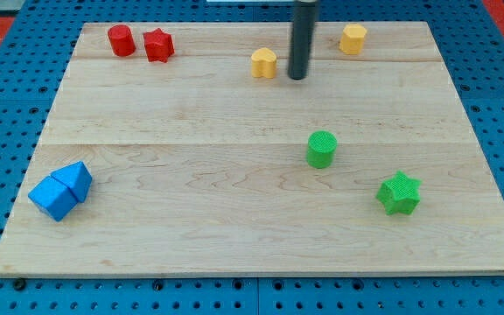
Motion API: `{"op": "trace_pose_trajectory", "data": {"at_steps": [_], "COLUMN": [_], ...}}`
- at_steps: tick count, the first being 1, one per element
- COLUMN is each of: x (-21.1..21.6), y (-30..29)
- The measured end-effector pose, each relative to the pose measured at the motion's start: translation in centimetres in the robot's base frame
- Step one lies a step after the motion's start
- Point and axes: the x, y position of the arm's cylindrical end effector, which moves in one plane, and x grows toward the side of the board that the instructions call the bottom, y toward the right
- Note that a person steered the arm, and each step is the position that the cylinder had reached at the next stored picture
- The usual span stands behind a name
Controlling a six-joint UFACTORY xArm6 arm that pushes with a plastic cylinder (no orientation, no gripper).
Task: Place the yellow heart bottom left to the hexagon
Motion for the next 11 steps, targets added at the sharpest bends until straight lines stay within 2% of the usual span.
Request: {"op": "trace_pose_trajectory", "data": {"at_steps": [1, 2, 4, 5, 6, 7, 9, 11], "x": [-1.5, -1.7, -5.1, -4.9, -3.9, -0.6, 0.1, -1.9], "y": [-5.7, -8.3, -9.7, -4.5, 3.8, 0.0, 4.9, 10.2]}}
